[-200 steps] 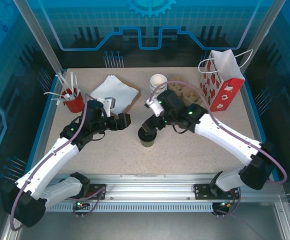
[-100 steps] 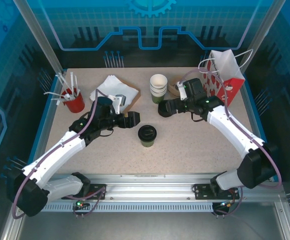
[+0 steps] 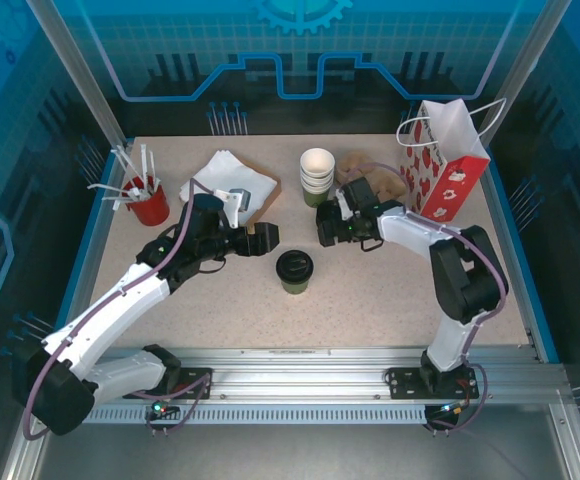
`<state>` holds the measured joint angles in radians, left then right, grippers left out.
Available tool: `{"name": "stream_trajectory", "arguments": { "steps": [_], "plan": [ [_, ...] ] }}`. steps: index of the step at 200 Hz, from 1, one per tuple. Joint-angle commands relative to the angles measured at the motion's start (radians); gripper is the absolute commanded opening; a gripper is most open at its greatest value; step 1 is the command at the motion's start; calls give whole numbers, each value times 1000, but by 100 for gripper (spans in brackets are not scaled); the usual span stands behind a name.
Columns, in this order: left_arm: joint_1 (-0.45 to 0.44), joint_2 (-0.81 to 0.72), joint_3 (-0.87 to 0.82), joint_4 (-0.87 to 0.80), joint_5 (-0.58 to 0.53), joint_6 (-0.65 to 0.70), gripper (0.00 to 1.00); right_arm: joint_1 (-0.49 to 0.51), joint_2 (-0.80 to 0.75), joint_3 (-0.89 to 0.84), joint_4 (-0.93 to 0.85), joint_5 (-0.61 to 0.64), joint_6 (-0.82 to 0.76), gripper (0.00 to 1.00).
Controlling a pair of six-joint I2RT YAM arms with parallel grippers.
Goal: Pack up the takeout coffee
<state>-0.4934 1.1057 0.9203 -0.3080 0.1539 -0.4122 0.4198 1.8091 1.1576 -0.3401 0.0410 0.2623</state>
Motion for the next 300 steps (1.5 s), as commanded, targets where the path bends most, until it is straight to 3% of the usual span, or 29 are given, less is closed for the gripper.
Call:
{"name": "stream_trajectory", "arguments": {
  "steps": [1,87,207,300],
  "plan": [
    [-2,-22,9,-8,-20,31,88,2,52,30,87,-7,6,96],
    [-2,-24,5,-13,-28,41,89,38,143,38,261,4,64,90],
    [-2,-23,0,-17,-22,46,89,111,261,183,279,52,130,86],
    [-2,-8,4,-11,-10,46,90,105,59,29,260,66,99,96]
  ]
}}
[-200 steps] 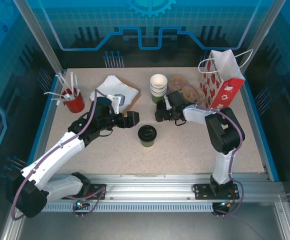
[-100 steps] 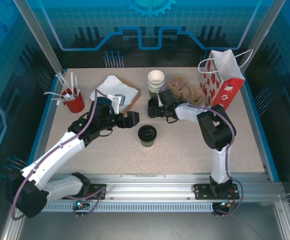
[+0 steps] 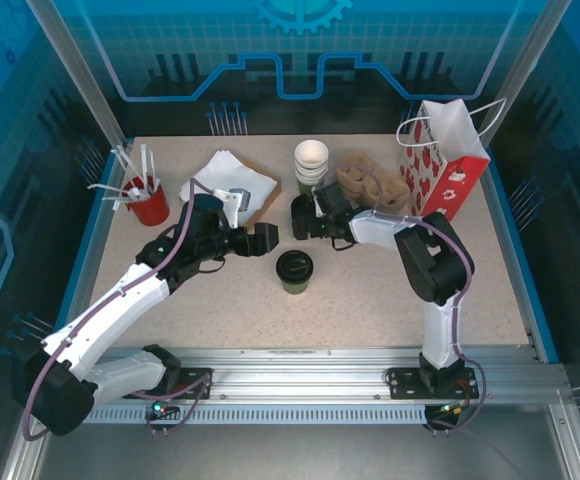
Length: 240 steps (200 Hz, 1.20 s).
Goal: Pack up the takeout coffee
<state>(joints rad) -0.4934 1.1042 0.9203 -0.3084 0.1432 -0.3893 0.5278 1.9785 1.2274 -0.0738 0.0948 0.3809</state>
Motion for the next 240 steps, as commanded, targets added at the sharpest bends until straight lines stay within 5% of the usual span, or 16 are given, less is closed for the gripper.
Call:
{"name": "stream_trajectory", "arguments": {
  "steps": [1,56,96,170,193,240],
  "plan": [
    [-2,-6,3,-10,1,23,90,-4,-113,-43,-7,12,-21,96],
    [-5,-2,19,-1,20,16,90,-63,-367,-131,-121,-7,-98,96],
    [-47,31,49,33,18,28,90,-192,-515,-22,-401,-63,-238,95],
    [-85,108,105,39,-12,54,89,-357,-274,318,-548,-53,-402,74],
    [-89,118,117,31,-17,59,90,-376,-176,400,-566,-55,-429,61],
    [-94,125,126,27,-19,59,90,-408,-18,521,-619,-81,-527,51]
  ]
}}
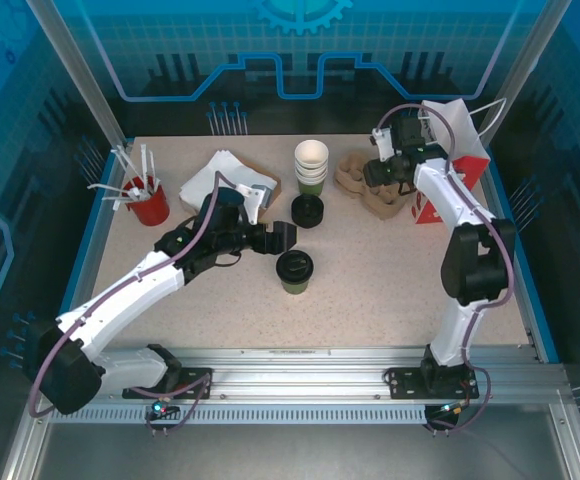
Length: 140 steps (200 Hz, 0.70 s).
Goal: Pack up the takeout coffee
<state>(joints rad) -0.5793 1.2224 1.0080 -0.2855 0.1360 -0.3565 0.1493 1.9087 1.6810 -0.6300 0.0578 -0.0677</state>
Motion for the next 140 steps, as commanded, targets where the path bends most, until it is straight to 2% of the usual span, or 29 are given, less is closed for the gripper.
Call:
{"name": "stream_trajectory", "arguments": {
  "steps": [1,46,140],
  "plan": [
    [-8,7,38,4,-12,27,90,-30,53,71,-64,-47,-80,51],
    [-9,12,40,-1,-12,25,90,-63,148,156,-116,-143,-198,51],
    [-10,19,47,-10,-12,22,90,-68,254,263,-181,-176,-298,47]
  ]
}}
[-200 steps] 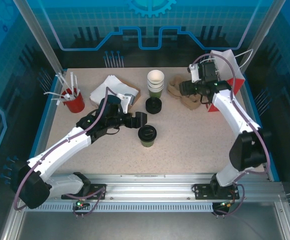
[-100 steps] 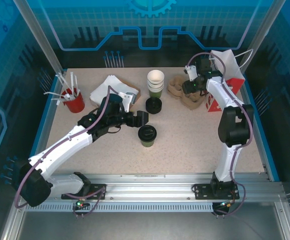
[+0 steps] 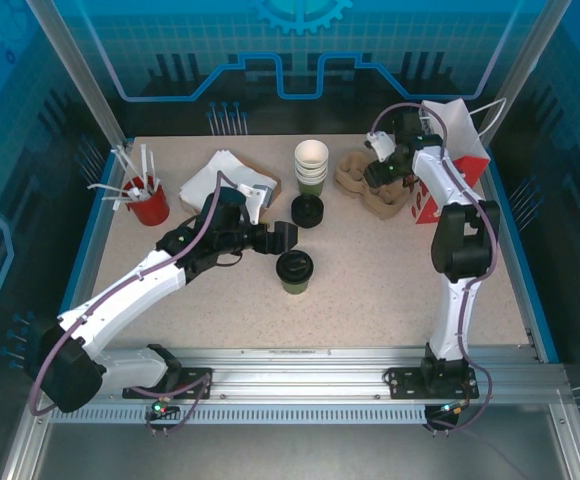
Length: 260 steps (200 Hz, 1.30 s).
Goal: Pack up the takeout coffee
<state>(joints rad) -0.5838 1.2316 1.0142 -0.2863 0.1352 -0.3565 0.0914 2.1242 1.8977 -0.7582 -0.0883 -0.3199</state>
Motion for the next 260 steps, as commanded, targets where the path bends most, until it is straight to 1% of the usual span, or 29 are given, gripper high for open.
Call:
{"name": "stream_trajectory", "arguments": {
  "steps": [1,82,105,131,200,260],
  "plan": [
    [-6,9,40,-9,-11,22,89,-10,39,48,-54,-31,-46,47],
    [-7,-1,37,-18,-16,27,90,-11,101,115,-94,-31,-86,48],
    [-8,-3,36,-18,-16,27,90,-11,97,116,-104,-58,-99,50],
    [-7,-4,31,-15,-16,23,90,-14,99,125,-113,-84,-107,50],
    [-7,-15,22,-17,-17,26,90,-16,154,175,-152,-51,-136,47],
    [-7,-10,23,-13,-13,20,90,-19,127,209,-177,-73,-142,36]
  ]
}}
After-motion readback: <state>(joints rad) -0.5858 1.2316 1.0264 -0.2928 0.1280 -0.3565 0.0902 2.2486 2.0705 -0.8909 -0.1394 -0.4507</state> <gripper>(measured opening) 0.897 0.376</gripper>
